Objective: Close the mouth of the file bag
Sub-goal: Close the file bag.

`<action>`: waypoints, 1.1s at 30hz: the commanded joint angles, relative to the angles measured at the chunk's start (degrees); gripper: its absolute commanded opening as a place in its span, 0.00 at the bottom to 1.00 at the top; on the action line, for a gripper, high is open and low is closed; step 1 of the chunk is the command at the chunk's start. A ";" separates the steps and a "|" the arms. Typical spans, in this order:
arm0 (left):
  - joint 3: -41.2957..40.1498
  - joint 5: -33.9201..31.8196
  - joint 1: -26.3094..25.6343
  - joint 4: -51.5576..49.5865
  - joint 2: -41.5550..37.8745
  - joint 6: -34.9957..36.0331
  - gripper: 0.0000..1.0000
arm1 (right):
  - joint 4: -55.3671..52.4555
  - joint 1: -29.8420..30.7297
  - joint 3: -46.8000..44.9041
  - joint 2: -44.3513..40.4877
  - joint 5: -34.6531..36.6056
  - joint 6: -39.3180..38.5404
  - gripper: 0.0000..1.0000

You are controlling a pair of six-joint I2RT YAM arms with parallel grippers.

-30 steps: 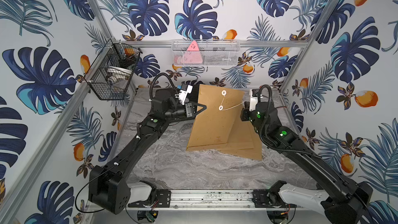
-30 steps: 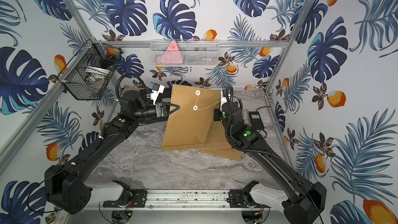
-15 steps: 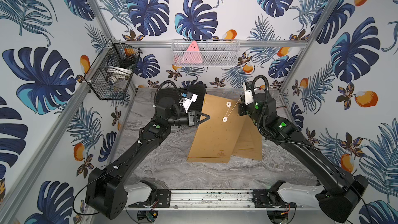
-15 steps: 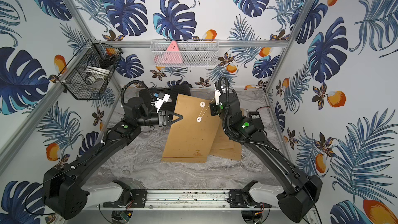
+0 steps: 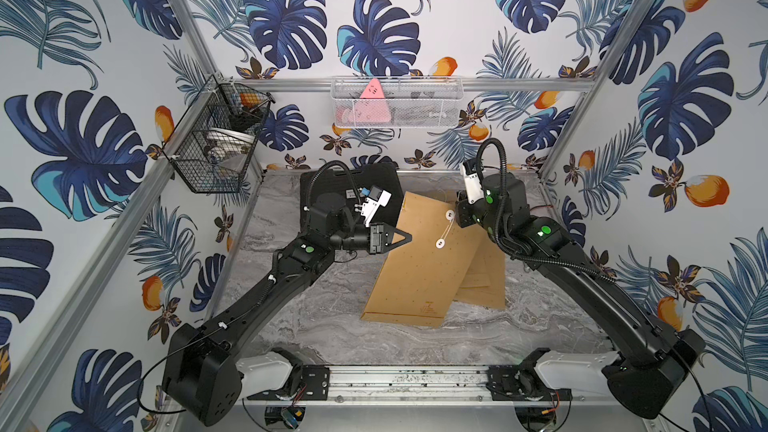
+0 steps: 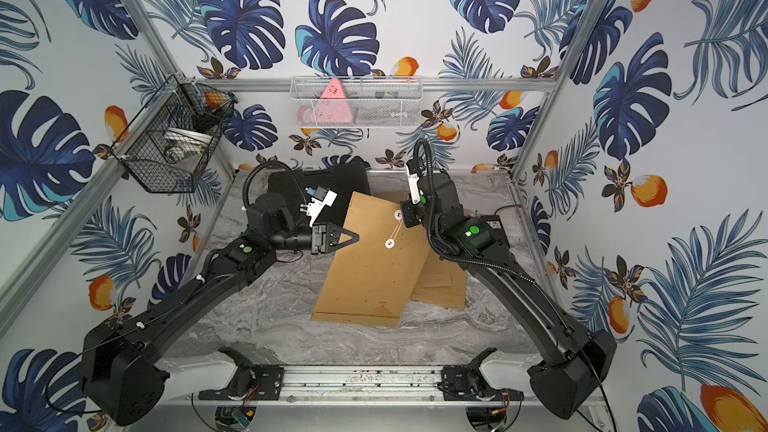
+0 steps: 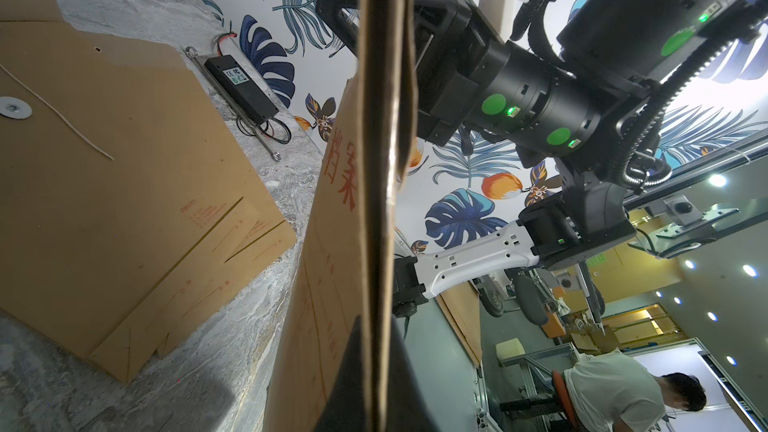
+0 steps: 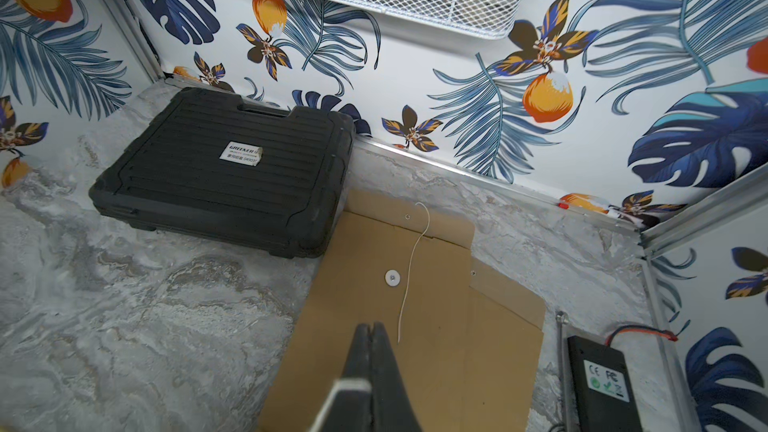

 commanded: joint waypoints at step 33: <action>1.76 -4.81 -0.95 -2.15 1.08 5.17 0.00 | -6.64 8.07 0.86 0.53 -10.69 13.71 0.03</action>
